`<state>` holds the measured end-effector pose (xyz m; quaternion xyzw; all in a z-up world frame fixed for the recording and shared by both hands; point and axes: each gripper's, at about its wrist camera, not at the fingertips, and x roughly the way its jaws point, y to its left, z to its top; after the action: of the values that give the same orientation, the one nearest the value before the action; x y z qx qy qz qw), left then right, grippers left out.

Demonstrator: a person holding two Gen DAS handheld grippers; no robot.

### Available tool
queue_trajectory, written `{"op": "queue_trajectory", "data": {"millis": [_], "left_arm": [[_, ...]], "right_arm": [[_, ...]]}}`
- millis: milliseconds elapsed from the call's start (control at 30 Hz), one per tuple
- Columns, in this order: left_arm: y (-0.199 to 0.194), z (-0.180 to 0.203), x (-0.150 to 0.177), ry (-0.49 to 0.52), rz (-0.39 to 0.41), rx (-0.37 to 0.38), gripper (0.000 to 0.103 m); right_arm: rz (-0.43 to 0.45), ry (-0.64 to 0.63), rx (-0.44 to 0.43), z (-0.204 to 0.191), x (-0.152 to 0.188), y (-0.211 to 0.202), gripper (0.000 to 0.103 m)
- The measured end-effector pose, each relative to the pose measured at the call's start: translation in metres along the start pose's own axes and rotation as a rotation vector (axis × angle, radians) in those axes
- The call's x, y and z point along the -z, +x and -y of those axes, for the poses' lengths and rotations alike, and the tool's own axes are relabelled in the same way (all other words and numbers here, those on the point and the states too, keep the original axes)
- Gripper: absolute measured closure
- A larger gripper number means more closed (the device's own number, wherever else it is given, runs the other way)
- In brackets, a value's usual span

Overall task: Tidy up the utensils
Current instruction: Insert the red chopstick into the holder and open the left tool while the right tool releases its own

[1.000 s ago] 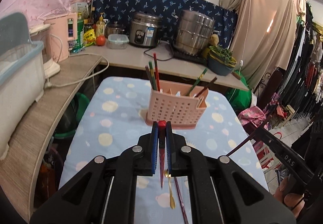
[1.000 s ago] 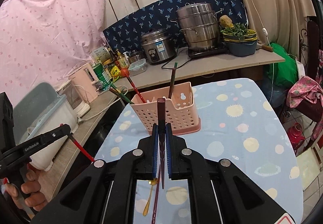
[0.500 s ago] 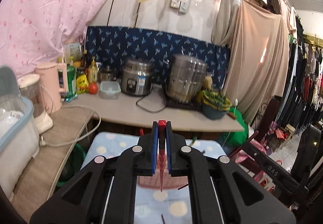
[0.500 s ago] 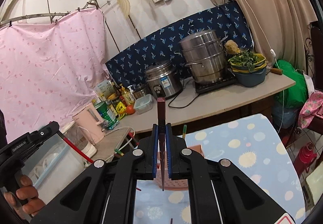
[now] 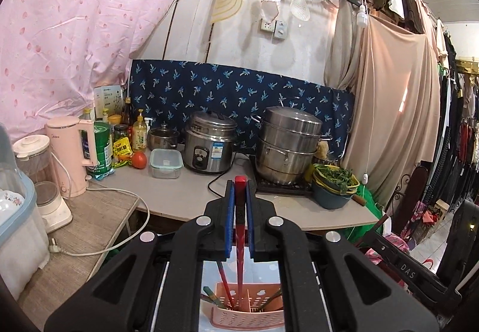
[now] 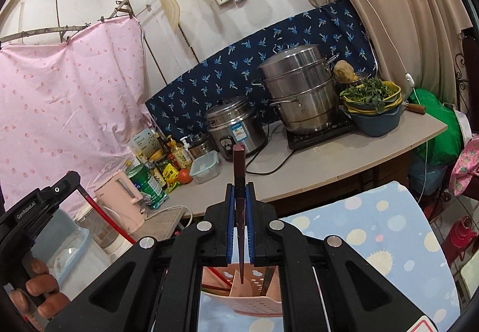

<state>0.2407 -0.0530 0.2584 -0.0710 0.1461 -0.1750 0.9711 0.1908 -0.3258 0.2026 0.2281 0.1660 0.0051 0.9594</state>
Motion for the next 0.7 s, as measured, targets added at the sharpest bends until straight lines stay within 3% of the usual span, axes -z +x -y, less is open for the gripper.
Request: {"op": "queue_trajectory", "data": {"millis": [300, 567, 700], "left_arm": [[0.047, -0.015, 0.052, -0.025, -0.129, -0.023, 0.096], [0.061, -0.022, 0.072, -0.043, -0.185, -0.035, 0.096], [0.058, -0.026, 0.074, -0.071, -0.187, -0.033, 0.089]], "right_arm": [[-0.098, -0.002, 0.035, 0.013, 0.034, 0.030, 0.096], [-0.143, -0.023, 0.049, 0.013, 0.051, 0.039, 0.096], [-0.131, -0.039, 0.065, 0.009, 0.054, 0.034, 0.081]]}}
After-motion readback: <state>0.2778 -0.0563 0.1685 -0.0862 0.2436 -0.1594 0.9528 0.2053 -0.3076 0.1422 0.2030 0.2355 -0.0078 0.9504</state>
